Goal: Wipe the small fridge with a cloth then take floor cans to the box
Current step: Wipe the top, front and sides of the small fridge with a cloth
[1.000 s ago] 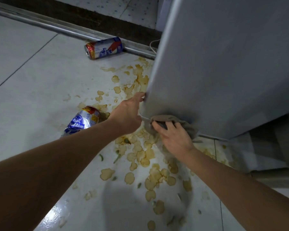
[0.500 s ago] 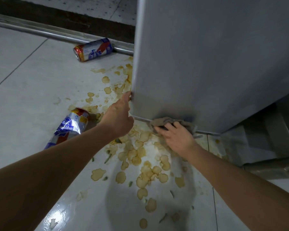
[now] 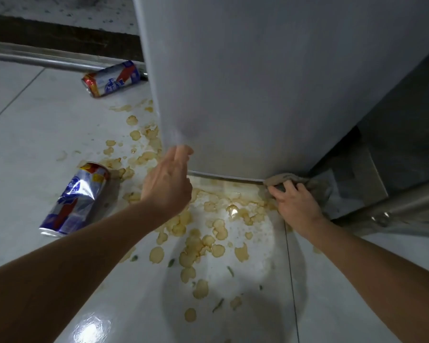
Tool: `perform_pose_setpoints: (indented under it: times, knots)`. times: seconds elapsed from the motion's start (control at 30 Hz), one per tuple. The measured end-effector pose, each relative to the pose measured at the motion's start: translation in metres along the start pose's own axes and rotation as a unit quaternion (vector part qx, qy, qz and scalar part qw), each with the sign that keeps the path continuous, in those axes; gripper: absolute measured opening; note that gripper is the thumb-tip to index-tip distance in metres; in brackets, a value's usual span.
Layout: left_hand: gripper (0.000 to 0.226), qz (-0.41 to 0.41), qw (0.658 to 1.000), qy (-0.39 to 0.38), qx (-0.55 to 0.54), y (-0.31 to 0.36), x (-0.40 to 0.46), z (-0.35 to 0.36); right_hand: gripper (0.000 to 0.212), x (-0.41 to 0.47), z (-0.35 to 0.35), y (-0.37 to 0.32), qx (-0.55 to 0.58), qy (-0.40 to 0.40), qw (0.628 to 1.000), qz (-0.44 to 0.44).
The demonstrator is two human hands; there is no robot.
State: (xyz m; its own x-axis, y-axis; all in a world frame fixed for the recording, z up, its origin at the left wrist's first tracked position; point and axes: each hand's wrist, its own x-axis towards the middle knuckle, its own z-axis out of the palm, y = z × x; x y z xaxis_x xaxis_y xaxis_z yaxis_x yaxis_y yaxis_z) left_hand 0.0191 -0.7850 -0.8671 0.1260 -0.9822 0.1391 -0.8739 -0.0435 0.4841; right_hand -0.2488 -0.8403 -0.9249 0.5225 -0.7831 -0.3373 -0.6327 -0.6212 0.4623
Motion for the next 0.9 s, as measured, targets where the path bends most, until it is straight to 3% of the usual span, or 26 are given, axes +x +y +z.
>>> perform_pose_setpoints:
  times: [0.13,0.23,0.33,0.5,0.7,0.8,0.9]
  knots:
    - [0.063,0.23,0.963,-0.01,0.137,0.029,0.011,0.002,0.039,0.001,-0.015,-0.011,0.091,0.062,0.994,0.012]
    - [0.062,0.338,0.911,-0.037,0.232,0.046,0.023,-0.003,0.036,0.019,-0.035,-0.024,0.079,0.123,0.987,-0.059]
    - [0.06,0.414,0.855,-0.066,0.305,0.056,0.031,-0.002,0.036,0.027,-0.038,-0.026,0.082,0.124,0.986,-0.069]
    - [0.064,0.435,0.821,-0.069,0.363,0.057,0.044,-0.002,0.038,0.006,-0.012,0.005,0.082,0.094,0.992,-0.035]
    - [0.067,0.432,0.818,-0.06,0.374,0.062,0.042,-0.001,0.039,-0.018,0.002,0.019,0.136,0.032,0.985,0.098]
    - [0.062,0.438,0.81,-0.051,0.386,0.072,0.042,-0.002,0.037,-0.024,0.002,0.017,0.215,0.011,0.959,0.184]
    - [0.064,0.432,0.797,-0.064,0.418,0.081,0.043,-0.004,0.034,-0.028,-0.001,0.022,0.322,0.039,0.903,0.28]
